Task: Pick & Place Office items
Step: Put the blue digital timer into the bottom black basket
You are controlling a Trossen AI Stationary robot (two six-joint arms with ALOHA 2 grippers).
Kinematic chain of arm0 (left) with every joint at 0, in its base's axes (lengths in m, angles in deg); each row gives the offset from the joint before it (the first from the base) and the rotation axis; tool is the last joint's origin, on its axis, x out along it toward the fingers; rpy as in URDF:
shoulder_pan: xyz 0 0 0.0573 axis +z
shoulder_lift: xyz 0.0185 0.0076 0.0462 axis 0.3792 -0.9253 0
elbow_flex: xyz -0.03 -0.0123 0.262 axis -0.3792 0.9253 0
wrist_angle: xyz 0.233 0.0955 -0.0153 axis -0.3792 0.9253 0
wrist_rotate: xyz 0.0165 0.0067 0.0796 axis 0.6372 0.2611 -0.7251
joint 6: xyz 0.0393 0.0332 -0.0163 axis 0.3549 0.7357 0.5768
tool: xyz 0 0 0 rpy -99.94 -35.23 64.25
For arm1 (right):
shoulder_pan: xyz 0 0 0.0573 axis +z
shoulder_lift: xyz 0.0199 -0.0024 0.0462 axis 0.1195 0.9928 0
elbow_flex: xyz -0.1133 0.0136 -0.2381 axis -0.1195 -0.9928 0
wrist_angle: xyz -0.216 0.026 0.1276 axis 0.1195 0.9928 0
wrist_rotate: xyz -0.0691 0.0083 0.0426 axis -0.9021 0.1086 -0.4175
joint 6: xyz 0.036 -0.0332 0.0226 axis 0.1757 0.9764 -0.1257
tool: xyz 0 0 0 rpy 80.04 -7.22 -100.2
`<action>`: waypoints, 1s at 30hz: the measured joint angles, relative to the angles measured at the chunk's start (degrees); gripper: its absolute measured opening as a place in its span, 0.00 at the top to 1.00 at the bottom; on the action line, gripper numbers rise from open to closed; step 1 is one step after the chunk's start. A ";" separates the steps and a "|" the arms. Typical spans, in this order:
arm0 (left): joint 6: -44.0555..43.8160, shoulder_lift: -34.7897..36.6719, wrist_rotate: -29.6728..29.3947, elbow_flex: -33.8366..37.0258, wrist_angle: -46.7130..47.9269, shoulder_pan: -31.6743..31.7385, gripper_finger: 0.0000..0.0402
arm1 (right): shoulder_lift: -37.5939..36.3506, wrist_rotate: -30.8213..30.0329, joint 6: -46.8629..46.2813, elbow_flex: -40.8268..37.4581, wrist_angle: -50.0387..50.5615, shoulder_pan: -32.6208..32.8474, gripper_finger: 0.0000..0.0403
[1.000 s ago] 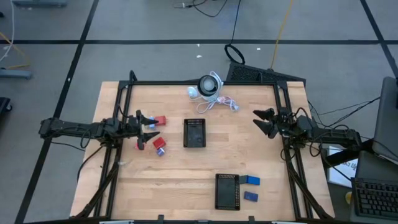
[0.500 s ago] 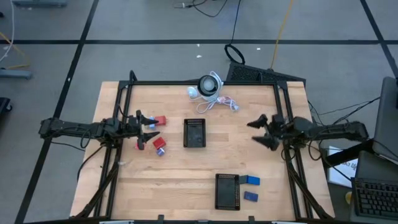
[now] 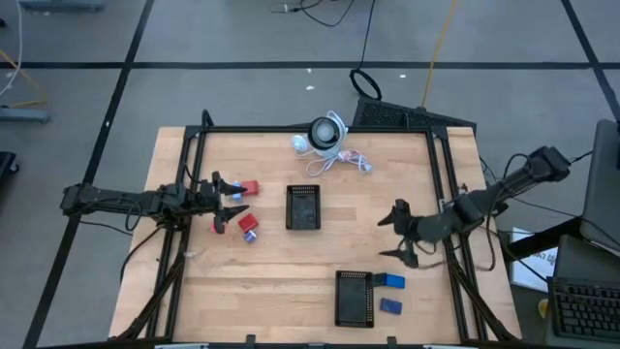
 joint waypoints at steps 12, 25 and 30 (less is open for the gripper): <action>0.00 0.01 0.02 0.00 0.01 0.00 0.34 | 18.57 5.51 -19.74 3.59 8.56 12.70 0.03; 0.00 0.02 0.00 0.00 0.00 0.00 0.34 | 30.68 9.04 -23.38 3.63 6.19 16.38 0.11; 0.00 0.00 0.02 0.00 0.01 0.00 0.34 | 32.05 11.87 -24.75 3.61 3.83 16.58 0.11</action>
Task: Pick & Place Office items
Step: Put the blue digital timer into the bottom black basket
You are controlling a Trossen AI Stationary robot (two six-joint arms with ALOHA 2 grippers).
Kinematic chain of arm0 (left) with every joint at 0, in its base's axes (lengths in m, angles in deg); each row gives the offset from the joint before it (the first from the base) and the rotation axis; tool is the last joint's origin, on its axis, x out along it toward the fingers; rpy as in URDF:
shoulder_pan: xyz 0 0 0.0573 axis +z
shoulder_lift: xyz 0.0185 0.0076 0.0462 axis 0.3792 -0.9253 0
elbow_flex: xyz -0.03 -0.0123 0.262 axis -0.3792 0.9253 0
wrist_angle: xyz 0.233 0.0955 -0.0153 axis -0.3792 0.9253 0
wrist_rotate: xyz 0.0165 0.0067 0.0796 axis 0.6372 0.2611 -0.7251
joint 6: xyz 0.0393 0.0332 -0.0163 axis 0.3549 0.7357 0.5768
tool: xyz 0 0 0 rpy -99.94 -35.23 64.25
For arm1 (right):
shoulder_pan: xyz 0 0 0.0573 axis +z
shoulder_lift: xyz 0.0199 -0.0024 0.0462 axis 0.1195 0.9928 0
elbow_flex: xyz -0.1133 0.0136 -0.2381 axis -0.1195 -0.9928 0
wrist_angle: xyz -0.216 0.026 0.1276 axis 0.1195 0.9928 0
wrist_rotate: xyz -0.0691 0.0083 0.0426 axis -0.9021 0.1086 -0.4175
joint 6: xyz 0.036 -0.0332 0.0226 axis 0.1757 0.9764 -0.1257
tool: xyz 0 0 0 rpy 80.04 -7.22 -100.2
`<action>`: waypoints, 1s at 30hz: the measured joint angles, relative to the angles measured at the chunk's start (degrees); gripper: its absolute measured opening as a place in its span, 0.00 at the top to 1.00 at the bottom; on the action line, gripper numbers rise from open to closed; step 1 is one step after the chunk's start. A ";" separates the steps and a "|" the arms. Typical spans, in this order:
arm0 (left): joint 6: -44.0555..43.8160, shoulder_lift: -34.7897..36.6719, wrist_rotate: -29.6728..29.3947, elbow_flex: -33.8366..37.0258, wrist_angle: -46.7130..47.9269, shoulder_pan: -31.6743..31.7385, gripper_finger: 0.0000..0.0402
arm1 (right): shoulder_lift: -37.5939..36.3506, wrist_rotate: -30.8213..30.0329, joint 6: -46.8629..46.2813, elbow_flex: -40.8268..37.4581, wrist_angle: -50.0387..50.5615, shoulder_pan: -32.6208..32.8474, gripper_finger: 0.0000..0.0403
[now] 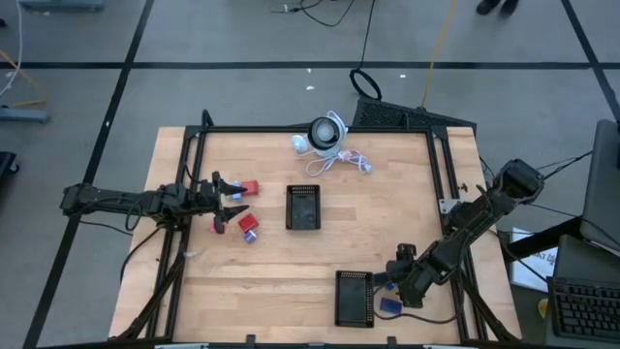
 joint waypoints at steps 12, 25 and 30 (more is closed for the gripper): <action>0.00 0.02 -0.01 0.00 0.00 -0.01 0.34 | 0.87 -8.21 6.92 0.02 4.50 0.22 0.11; 0.00 0.02 0.00 0.00 -0.01 -0.01 0.34 | 0.88 -8.01 26.63 0.02 -1.31 0.35 0.11; 0.00 0.00 0.00 0.00 0.01 -0.01 0.34 | 0.88 -5.23 27.07 0.02 -1.25 0.35 0.11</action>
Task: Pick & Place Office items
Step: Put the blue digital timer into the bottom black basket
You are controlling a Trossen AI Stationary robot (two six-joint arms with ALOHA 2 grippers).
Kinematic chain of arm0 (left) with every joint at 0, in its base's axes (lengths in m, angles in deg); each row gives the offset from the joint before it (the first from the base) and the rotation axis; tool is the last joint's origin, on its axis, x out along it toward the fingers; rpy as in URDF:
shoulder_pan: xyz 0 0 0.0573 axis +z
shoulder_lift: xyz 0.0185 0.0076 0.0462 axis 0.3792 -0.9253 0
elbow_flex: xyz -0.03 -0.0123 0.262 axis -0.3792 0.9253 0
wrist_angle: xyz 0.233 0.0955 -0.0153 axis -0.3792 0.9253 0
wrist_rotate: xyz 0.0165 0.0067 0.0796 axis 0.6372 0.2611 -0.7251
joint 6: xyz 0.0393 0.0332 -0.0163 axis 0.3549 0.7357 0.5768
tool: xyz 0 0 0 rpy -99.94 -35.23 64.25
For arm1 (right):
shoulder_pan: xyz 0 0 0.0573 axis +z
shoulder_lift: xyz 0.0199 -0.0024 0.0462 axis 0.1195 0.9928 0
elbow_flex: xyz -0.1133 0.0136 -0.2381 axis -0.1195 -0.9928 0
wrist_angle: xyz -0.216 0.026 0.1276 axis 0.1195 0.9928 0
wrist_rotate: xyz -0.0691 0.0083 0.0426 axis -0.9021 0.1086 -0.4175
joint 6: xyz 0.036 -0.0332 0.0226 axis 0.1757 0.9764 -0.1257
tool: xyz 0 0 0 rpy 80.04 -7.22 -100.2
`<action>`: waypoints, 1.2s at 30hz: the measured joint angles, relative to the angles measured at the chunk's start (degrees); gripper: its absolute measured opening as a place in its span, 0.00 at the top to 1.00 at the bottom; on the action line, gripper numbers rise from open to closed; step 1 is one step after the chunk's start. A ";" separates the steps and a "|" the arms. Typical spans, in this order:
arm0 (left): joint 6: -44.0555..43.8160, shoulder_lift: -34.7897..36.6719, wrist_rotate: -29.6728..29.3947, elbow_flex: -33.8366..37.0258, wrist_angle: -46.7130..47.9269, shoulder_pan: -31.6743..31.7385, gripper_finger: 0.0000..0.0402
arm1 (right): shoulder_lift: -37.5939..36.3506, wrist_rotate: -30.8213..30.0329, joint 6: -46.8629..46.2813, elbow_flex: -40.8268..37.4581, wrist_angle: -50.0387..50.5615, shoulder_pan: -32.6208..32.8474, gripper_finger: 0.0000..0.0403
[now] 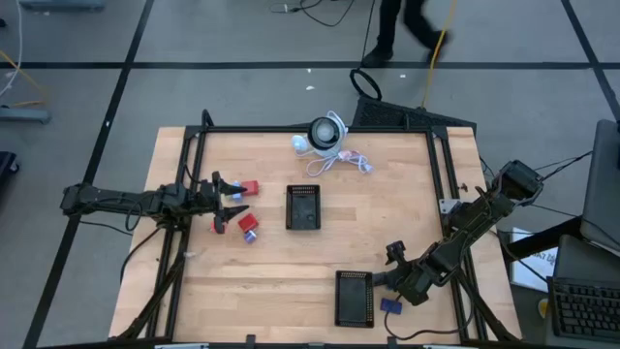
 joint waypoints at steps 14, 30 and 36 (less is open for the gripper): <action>0.00 0.01 0.00 0.00 -0.02 0.02 0.34 | 0.00 1.71 -0.09 -0.02 -0.04 0.04 0.24; 0.00 0.02 0.00 0.00 -0.02 0.02 0.34 | 0.00 3.28 -0.16 -0.04 -1.03 0.03 0.56; 0.00 0.02 0.00 0.00 -0.02 0.00 0.34 | 0.00 5.81 -0.56 -0.04 -1.12 0.00 0.66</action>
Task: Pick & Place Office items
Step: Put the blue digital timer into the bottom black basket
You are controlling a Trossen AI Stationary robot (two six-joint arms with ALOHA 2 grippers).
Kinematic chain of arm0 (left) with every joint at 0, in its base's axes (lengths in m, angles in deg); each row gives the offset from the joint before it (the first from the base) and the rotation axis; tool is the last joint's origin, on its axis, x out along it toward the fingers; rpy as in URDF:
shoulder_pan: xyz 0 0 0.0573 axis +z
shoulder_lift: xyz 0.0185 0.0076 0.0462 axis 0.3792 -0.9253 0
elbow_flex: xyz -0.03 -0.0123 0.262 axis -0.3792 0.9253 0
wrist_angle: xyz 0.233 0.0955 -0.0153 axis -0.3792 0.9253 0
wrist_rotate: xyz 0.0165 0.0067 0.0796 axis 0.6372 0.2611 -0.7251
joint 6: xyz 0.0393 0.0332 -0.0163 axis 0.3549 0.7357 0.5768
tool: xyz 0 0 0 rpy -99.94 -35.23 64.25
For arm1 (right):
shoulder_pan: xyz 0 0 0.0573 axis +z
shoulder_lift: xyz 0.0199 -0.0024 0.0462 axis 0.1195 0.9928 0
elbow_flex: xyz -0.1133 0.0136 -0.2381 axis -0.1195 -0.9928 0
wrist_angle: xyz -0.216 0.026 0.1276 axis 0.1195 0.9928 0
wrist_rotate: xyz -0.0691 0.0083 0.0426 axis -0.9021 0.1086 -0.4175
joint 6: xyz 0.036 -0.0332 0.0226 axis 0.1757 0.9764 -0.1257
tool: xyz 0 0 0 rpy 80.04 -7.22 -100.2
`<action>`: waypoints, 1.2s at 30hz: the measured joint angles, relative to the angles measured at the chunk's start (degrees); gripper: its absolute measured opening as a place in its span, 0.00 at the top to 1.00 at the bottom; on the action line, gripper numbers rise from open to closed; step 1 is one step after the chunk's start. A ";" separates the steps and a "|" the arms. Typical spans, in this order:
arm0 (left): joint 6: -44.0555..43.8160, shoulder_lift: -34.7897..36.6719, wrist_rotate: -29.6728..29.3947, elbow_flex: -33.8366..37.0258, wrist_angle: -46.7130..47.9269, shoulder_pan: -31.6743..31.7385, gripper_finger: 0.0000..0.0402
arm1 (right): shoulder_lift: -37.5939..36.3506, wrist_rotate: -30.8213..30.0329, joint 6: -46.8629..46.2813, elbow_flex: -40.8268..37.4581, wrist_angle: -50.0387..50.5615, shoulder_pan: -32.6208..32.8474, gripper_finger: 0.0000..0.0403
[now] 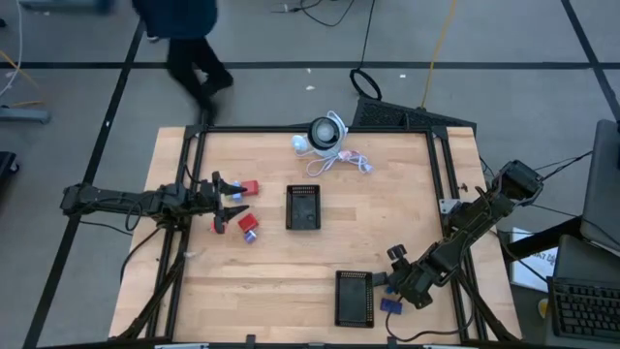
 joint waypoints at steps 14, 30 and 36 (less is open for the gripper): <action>0.00 -0.01 -0.01 0.00 0.00 0.01 0.34 | -1.74 0.46 0.44 0.00 0.88 0.00 0.87; 0.00 -0.02 -0.02 0.00 0.00 0.02 0.34 | -16.85 -6.44 -3.80 0.00 -7.72 -0.11 0.87; 0.00 -0.02 -0.02 0.00 0.02 0.00 0.34 | -12.69 -7.32 2.66 0.00 -24.07 -1.04 0.86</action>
